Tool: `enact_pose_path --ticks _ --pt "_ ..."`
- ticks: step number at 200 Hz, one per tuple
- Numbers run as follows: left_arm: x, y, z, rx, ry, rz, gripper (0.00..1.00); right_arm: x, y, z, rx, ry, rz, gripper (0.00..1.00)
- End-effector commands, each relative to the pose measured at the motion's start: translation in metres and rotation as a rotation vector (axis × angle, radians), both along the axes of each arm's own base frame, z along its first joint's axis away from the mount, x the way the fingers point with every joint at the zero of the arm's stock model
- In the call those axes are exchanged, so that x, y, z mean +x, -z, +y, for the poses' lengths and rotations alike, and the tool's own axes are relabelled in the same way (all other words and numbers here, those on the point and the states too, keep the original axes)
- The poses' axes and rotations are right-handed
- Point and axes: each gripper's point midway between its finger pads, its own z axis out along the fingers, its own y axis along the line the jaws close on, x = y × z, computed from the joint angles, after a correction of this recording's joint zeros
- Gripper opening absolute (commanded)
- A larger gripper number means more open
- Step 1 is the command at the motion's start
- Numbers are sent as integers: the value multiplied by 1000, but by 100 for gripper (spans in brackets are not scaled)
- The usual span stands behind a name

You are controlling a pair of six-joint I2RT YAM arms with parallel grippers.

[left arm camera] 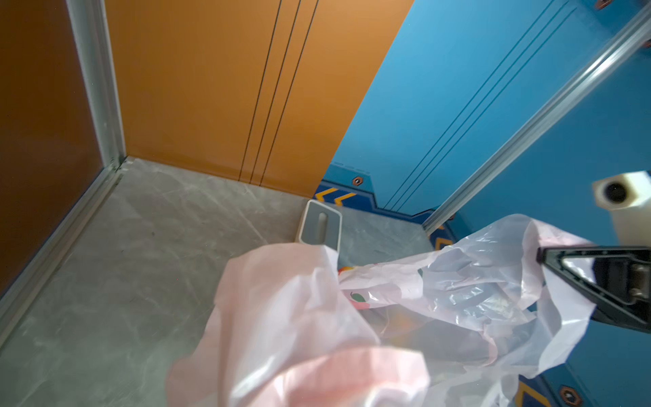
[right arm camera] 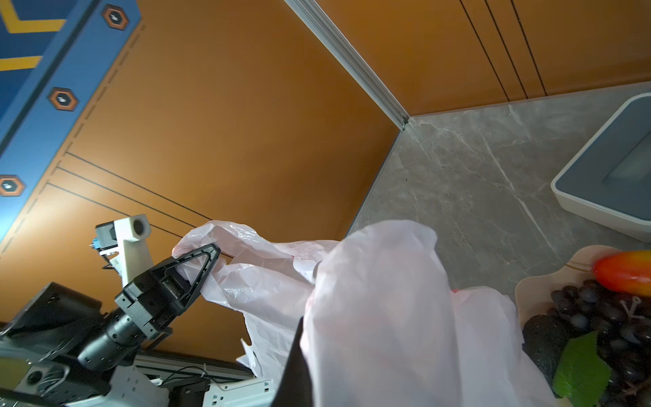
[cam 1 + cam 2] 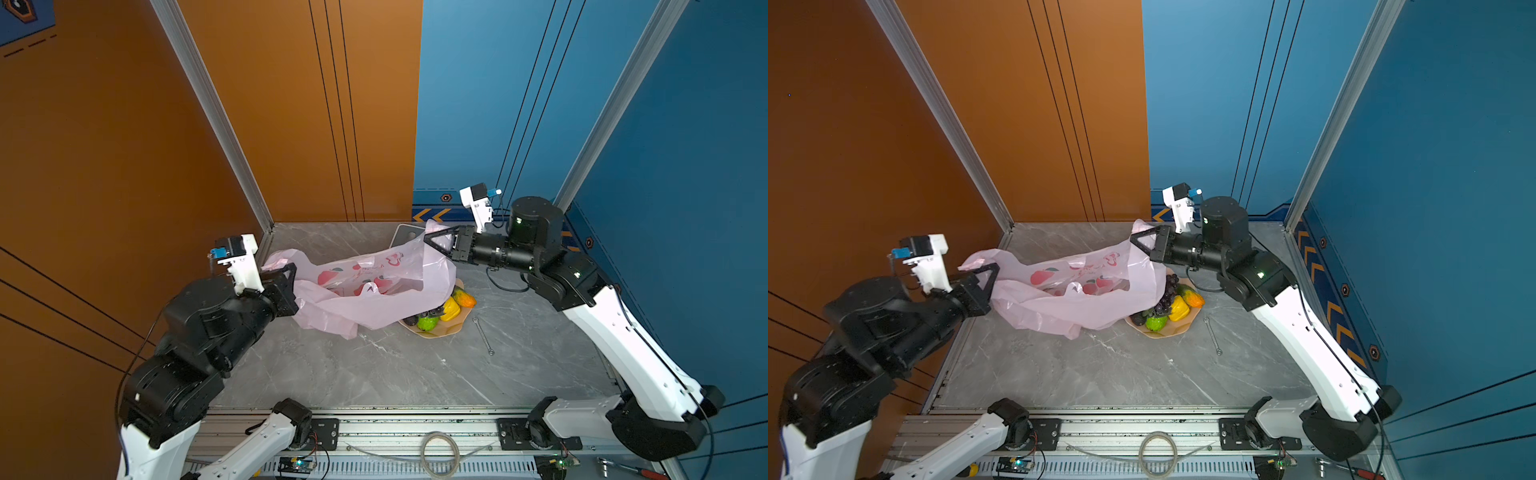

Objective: Place the fruits into the plastic bag
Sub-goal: Shake the plastic bag at the top-left of the table.

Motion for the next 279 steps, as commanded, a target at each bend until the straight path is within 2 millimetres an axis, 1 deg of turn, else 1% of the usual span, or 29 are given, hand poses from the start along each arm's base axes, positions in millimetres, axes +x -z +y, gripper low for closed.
enact_pose_path --ticks 1,12,24,35,44,46,50,60,65,77,85,95,99,102,109,110,112,119,130,135,149,161,162,167,176,194,212,260,279 --pt "54 25 -2 120 -71 144 0 61 10 30 -37 36 -43 0" --pt "84 16 -7 105 -70 145 0 87 -1 46 -40 34 -109 0" --pt "111 -11 -11 91 -71 86 0 105 -26 58 -37 57 -227 0" --pt "126 -43 -21 82 -39 3 0 104 -62 68 -17 60 -385 0" --pt "129 -72 -36 84 9 -76 0 89 -98 74 14 52 -544 0" --pt "127 -80 -39 90 20 -101 0 87 -106 73 20 56 -582 0" --pt "123 -97 -46 109 41 -151 0 66 -123 83 45 28 -661 0" --pt "102 -137 -68 180 98 -292 0 30 -159 87 71 11 -855 0" --pt "88 -156 -77 216 119 -369 0 7 -176 87 80 1 -961 0" --pt "45 -197 -99 274 176 -553 0 -28 -202 81 110 -17 -1101 0" --pt "17 -215 -112 307 218 -671 0 -51 -218 71 151 -38 -1169 0" --pt "-15 -222 -119 300 257 -790 0 -70 -228 55 199 -39 -1218 0" --pt "-24 -220 -120 297 264 -825 0 -69 -224 53 202 -31 -1219 0" --pt "-28 -215 -122 303 266 -837 0 -74 -228 44 218 -12 -1229 0" --pt "-32 -203 -115 304 228 -849 0 -67 -208 41 203 10 -1198 0" --pt "-30 -200 -113 310 214 -843 0 -59 -194 48 179 3 -1173 0" --pt "-28 -192 -111 323 193 -827 0 -57 -187 47 170 6 -1161 0" --pt "-12 -157 -99 390 92 -729 0 -43 -156 48 115 7 -1089 0" --pt "14 -88 -83 496 -13 -555 0 -10 -76 56 7 -23 -892 0" --pt "23 -49 -80 530 -7 -462 0 2 -37 59 -31 -38 -797 0" --pt "35 37 -64 447 26 -256 0 9 58 65 -108 -104 -587 0" --pt "34 87 -48 323 11 -137 0 0 111 65 -152 -126 -478 0" --pt "34 96 -48 325 12 -119 0 0 115 65 -154 -127 -469 0" --pt "32 119 -42 303 3 -72 0 -5 127 65 -158 -136 -440 0" --pt "28 142 -33 256 -16 -26 0 -12 145 66 -166 -145 -396 0" --pt "21 166 -25 180 -24 22 0 -18 162 68 -170 -155 -340 0" --pt "16 167 -20 161 -27 40 0 -17 160 71 -169 -156 -317 0" --pt "17 145 -13 157 -39 57 0 -9 108 80 -52 -128 -333 0" --pt "20 128 -10 160 -48 55 0 -6 86 85 -11 -125 -343 0"
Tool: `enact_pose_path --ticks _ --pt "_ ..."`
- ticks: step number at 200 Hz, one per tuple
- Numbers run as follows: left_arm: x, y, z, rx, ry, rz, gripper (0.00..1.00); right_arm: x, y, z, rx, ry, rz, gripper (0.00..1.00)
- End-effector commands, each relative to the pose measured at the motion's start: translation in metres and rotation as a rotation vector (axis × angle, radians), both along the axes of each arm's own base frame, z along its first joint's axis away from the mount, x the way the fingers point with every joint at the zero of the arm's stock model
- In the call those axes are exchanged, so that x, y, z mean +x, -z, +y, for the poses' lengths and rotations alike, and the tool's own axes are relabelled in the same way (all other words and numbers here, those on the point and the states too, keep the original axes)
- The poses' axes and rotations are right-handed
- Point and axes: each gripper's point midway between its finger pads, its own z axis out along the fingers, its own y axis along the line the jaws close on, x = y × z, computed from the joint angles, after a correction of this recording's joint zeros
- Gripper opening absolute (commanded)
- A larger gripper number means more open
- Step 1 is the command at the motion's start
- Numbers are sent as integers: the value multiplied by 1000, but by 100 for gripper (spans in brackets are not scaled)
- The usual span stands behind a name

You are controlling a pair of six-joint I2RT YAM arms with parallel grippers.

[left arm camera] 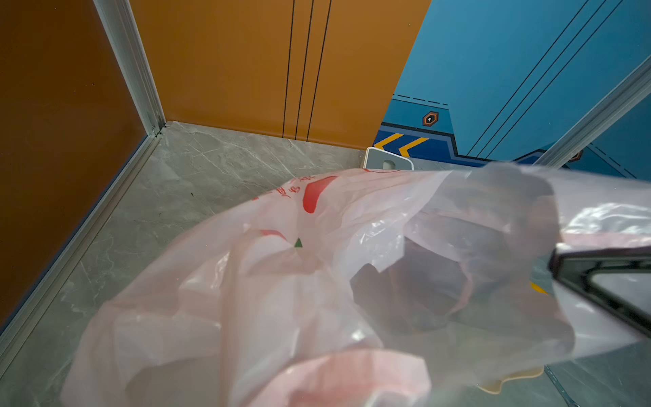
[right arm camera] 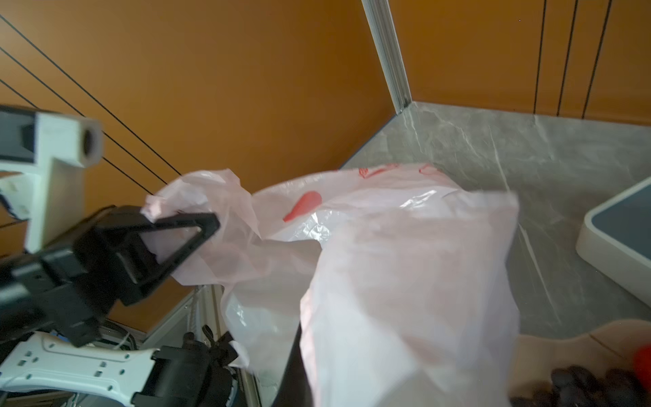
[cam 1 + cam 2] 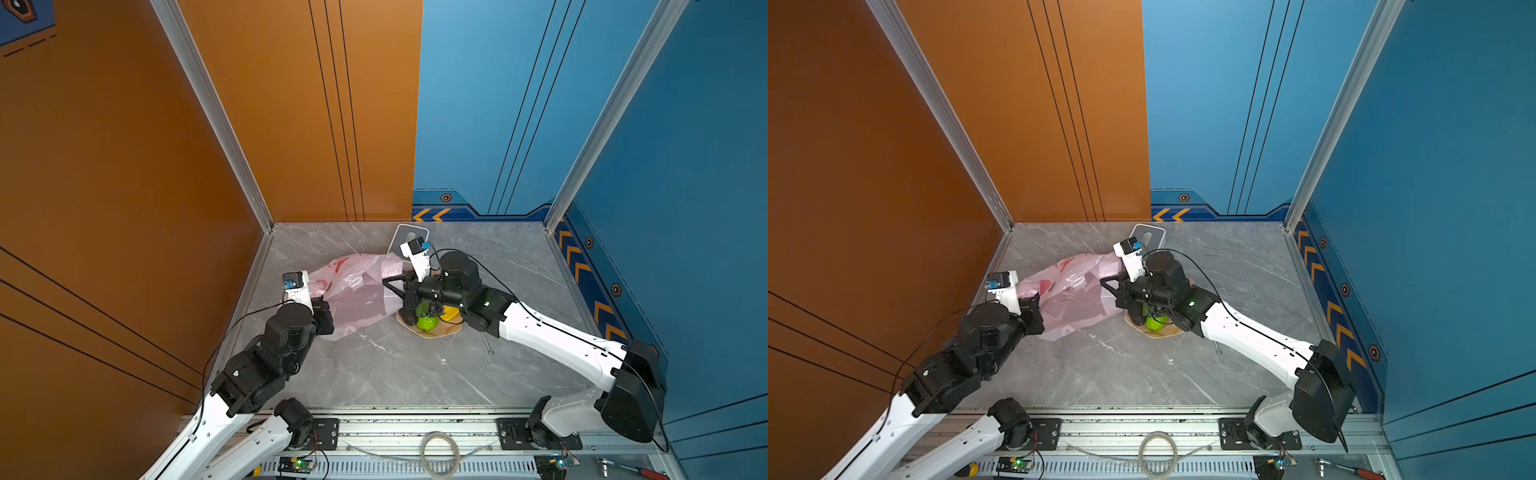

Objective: Place the fruits into the plastic bag
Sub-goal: Shake the plastic bag at the top-left of the table.

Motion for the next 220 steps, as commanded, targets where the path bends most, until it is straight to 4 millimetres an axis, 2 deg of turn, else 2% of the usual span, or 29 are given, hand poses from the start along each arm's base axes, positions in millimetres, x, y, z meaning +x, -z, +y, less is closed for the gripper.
enact_pose_path --ticks 1,4,9,32,40,65,92,104,116,135,156,161,165,172,184,192,199,202,209,214,220 --pt "0 -13 0 -11 8 30 0 2 -41 4 100 -5 -9 0" --pt "0 -14 0 -4 6 35 0 2 -45 5 102 -3 -12 0" --pt "1 -30 1 -14 7 18 0 4 -49 5 102 0 -8 0" --pt "0 -64 -1 -12 26 15 0 3 -84 3 117 6 -15 0" --pt "-2 -75 -3 -27 37 13 0 -3 -99 0 123 6 -22 0" --pt "-17 -100 -8 -104 82 4 0 -25 -127 -16 115 17 -41 0" --pt "-31 -112 -16 -149 133 27 0 -37 -139 -33 127 47 -8 0" --pt "-30 -112 -17 -118 128 44 0 -32 -136 -38 111 79 -3 0" --pt "-22 -109 -18 -64 110 67 0 -19 -128 -42 84 120 10 0" --pt "4 -97 -22 2 81 126 2 12 -110 -43 55 181 71 0" --pt "55 -74 -26 -41 78 262 0 61 -92 -38 57 234 135 0" --pt "70 -70 -26 -67 78 287 0 70 -90 -31 65 233 149 0" --pt "81 -67 -24 -85 75 305 0 90 -88 -39 77 264 160 0" --pt "102 -65 -21 -109 67 325 0 114 -84 -34 97 275 179 0" --pt "138 -68 -15 -135 52 338 0 146 -87 -28 132 292 180 0" --pt "161 -72 -15 -159 54 334 0 169 -82 -20 137 302 180 0" --pt "180 -75 -18 -186 62 332 0 185 -90 -14 158 303 156 0" --pt "187 -82 -19 -200 66 318 0 189 -97 -12 171 305 141 0" --pt "202 -91 -22 -225 73 302 0 203 -99 -5 184 313 122 0" --pt "211 -100 -24 -237 80 287 0 207 -116 -3 215 312 81 0" --pt "219 -112 -27 -250 86 261 0 217 -119 4 225 315 45 0"
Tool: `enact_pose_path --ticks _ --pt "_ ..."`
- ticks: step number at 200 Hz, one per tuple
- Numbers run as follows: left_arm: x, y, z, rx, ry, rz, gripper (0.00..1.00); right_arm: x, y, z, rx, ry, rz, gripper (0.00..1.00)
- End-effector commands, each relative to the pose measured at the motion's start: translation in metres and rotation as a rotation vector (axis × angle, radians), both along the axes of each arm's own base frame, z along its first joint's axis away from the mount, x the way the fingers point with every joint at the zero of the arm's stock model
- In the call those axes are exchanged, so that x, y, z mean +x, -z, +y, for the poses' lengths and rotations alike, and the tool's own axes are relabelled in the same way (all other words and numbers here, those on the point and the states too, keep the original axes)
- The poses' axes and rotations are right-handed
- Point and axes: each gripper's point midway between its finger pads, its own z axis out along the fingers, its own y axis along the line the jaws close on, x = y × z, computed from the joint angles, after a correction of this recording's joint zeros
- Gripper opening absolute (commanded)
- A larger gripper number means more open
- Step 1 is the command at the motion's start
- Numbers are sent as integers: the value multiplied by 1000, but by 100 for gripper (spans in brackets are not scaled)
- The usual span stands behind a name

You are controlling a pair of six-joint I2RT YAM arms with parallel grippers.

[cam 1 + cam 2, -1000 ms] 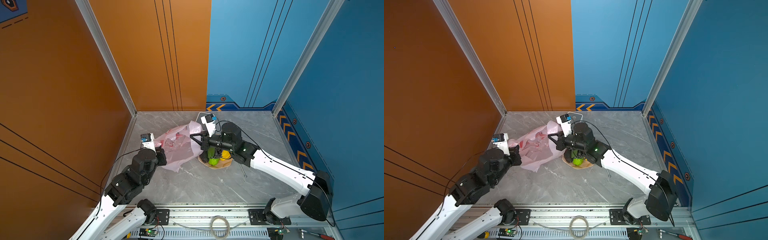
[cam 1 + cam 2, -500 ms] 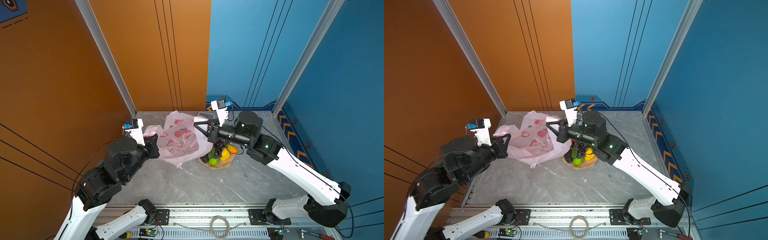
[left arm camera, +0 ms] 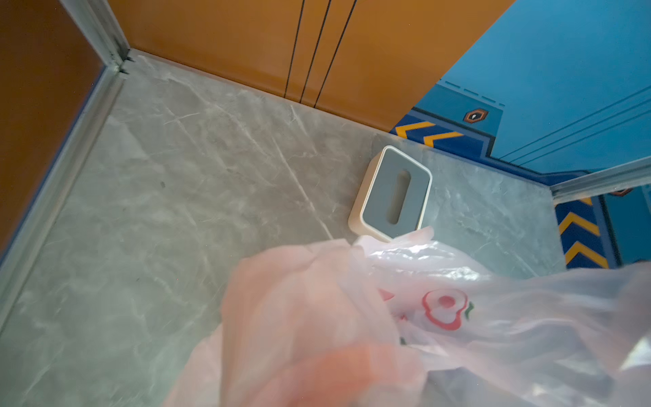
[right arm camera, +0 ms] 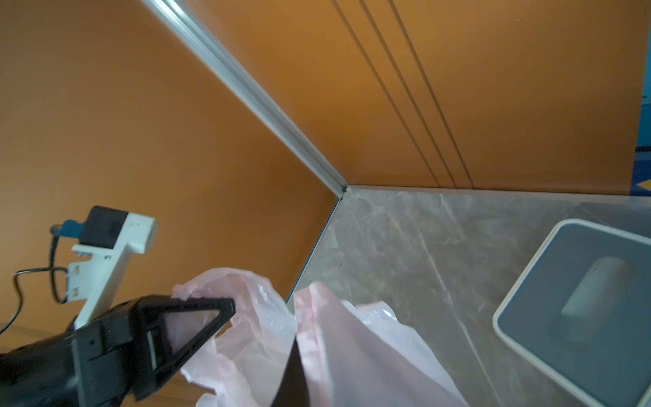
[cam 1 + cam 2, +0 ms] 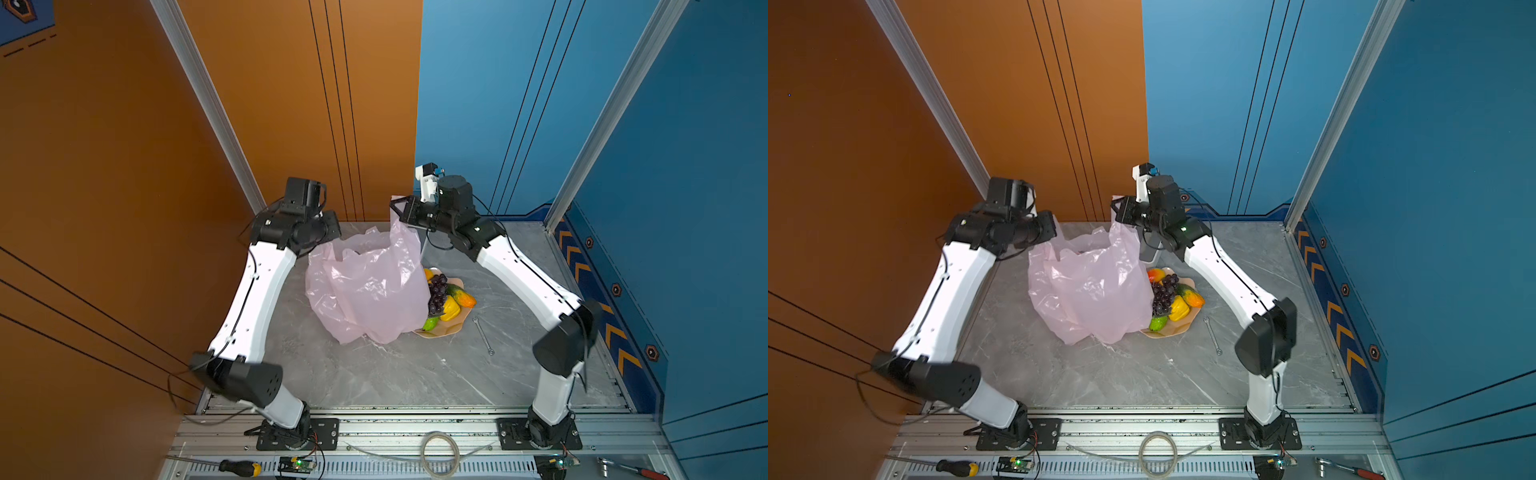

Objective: Place the fruits into the plastic bag
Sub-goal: Shake the plastic bag at the top-left of the table.

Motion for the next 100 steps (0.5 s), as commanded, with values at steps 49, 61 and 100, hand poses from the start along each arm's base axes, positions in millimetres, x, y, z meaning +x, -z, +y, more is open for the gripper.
enact_pose_path --ticks 49,61,100 --pt "2 -201 -55 -108 185 -581 0 -49 -210 5 244 65 -676 0" --pt "-27 -241 -68 -29 225 -729 0 -87 -254 -12 263 74 -812 0" --pt "-140 -300 -106 175 356 -1092 0 -214 -306 -20 272 -27 -1129 0"
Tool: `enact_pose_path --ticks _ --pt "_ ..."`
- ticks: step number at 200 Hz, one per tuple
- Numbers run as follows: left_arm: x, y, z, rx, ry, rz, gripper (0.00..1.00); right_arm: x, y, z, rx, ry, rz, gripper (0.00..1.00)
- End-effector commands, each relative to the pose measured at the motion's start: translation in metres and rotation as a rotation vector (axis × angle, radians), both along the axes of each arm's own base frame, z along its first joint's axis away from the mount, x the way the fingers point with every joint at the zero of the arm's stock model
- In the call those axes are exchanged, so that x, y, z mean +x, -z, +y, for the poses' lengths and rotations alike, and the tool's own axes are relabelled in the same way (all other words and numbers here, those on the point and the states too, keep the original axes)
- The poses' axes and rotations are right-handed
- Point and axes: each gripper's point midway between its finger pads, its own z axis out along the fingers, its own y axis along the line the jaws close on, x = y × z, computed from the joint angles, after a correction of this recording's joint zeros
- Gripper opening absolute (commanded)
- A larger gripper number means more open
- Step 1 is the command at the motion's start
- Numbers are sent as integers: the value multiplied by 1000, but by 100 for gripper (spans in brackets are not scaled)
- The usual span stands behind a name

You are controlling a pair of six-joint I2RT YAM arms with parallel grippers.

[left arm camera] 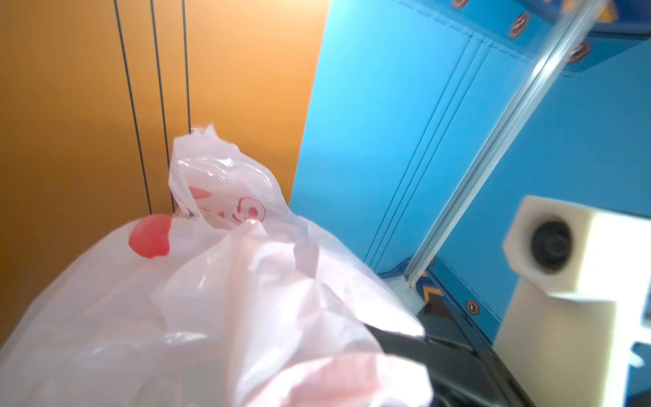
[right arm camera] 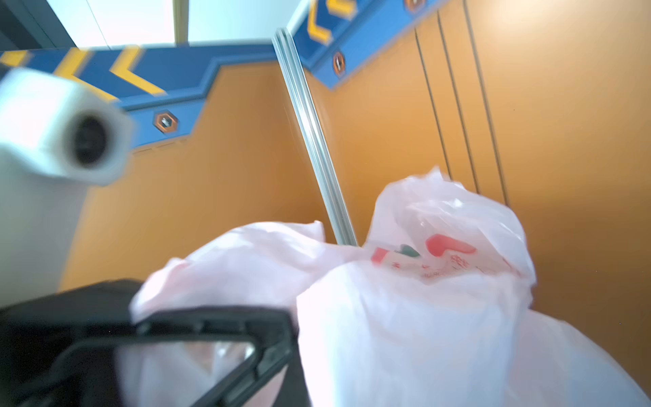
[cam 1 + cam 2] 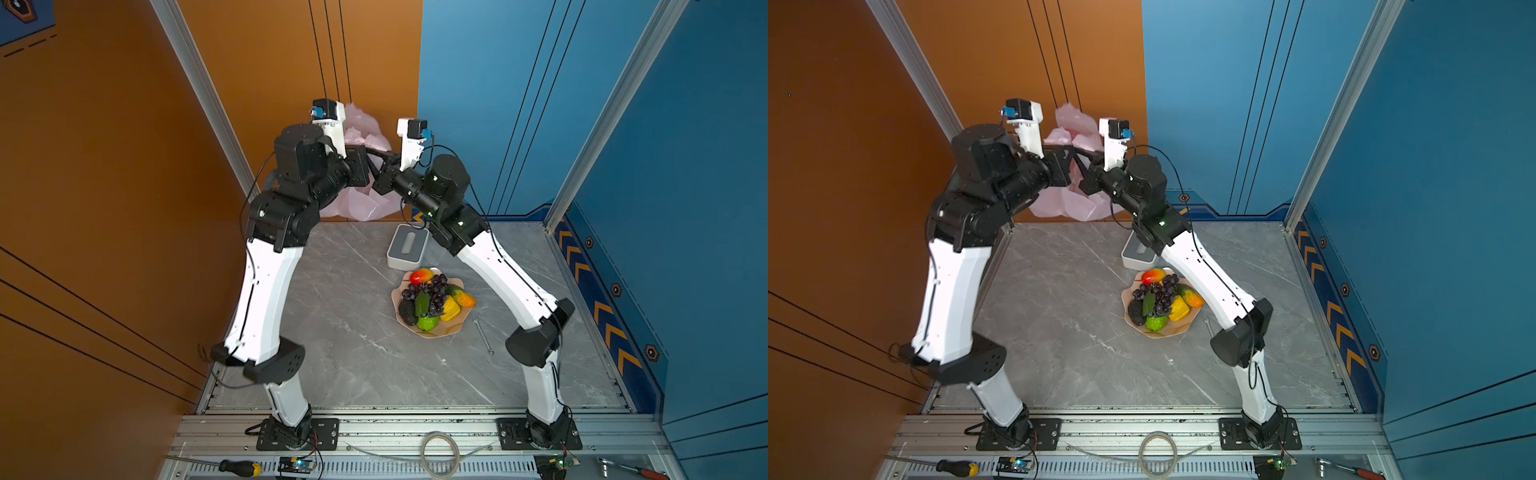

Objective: Place the fruits into the plastic bag
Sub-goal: Shake the plastic bag at the top-left of the table.

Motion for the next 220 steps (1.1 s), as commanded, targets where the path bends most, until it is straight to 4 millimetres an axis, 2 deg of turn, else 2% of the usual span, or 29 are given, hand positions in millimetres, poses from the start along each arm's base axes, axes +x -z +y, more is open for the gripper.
enact_pose_path --ticks 1,6,13,14,16,18,20,21,22,24,26,27,36,37,40,43,44,60,64,67,70,76,85,95,107,141,161,179,220 --pt "-55 -46 10 83 -48 -298 0 -117 -96 -51 112 -1 -427 0" --pt "-64 -42 14 81 -44 -305 0 -126 -89 -53 105 -2 -451 0" --pt "-69 -24 17 97 -40 -289 0 -135 -81 -57 101 0 -475 0" --pt "-70 -21 18 99 -40 -288 0 -135 -73 -57 89 0 -471 0" --pt "-74 -19 20 99 -42 -292 0 -135 -70 -57 86 1 -470 0" --pt "-74 -10 21 109 -43 -282 0 -136 -60 -58 72 1 -462 0" --pt "-74 -2 22 115 -45 -276 0 -138 -61 -60 74 2 -465 0" --pt "-75 1 23 118 -46 -274 0 -134 -46 -57 49 0 -445 0" --pt "-76 6 24 123 -47 -269 0 -134 -46 -57 49 0 -445 0" --pt "-75 15 24 132 -49 -261 0 -132 -31 -57 26 4 -424 0" --pt "-80 17 28 126 -53 -268 0 -131 -26 -57 16 4 -417 0" --pt "-80 23 29 133 -54 -260 0 -129 -15 -57 -2 6 -401 0" --pt "-83 71 36 168 -68 -209 0 -116 40 -58 -87 13 -315 0" --pt "-83 77 37 173 -71 -201 0 -116 40 -58 -87 13 -315 0" --pt "-84 94 40 187 -83 -177 0 -110 70 -56 -131 13 -272 0" --pt "-84 112 44 201 -95 -148 0 -107 84 -56 -150 15 -251 0" --pt "-85 114 46 200 -101 -144 0 -103 99 -57 -168 20 -227 0" --pt "-83 228 66 302 -171 64 0 -87 213 -60 -303 -7 -26 0" --pt "-83 254 70 324 -183 117 0 -88 229 -61 -314 -19 5 0" --pt "-86 267 74 325 -189 145 0 -90 251 -62 -332 -35 42 0" --pt "-88 282 78 328 -196 176 0 -91 259 -63 -335 -39 62 0" --pt "-94 304 83 318 -203 218 0 -95 284 -67 -357 -48 114 0" --pt "-102 329 88 304 -204 264 0 -102 306 -68 -383 -64 165 0" --pt "-109 345 97 279 -225 293 0 -107 318 -69 -404 -72 201 0" --pt "-116 352 106 258 -248 306 0 -112 318 -67 -408 -80 204 0" --pt "-124 336 131 218 -350 331 0 -105 293 -59 -386 -90 218 0" --pt "-127 335 135 188 -364 369 0 -88 282 -48 -362 -106 253 0" --pt "-128 341 136 168 -371 410 0 -72 282 -36 -344 -129 290 0" --pt "-130 355 142 140 -408 472 0 -27 293 -12 -277 -147 355 0"
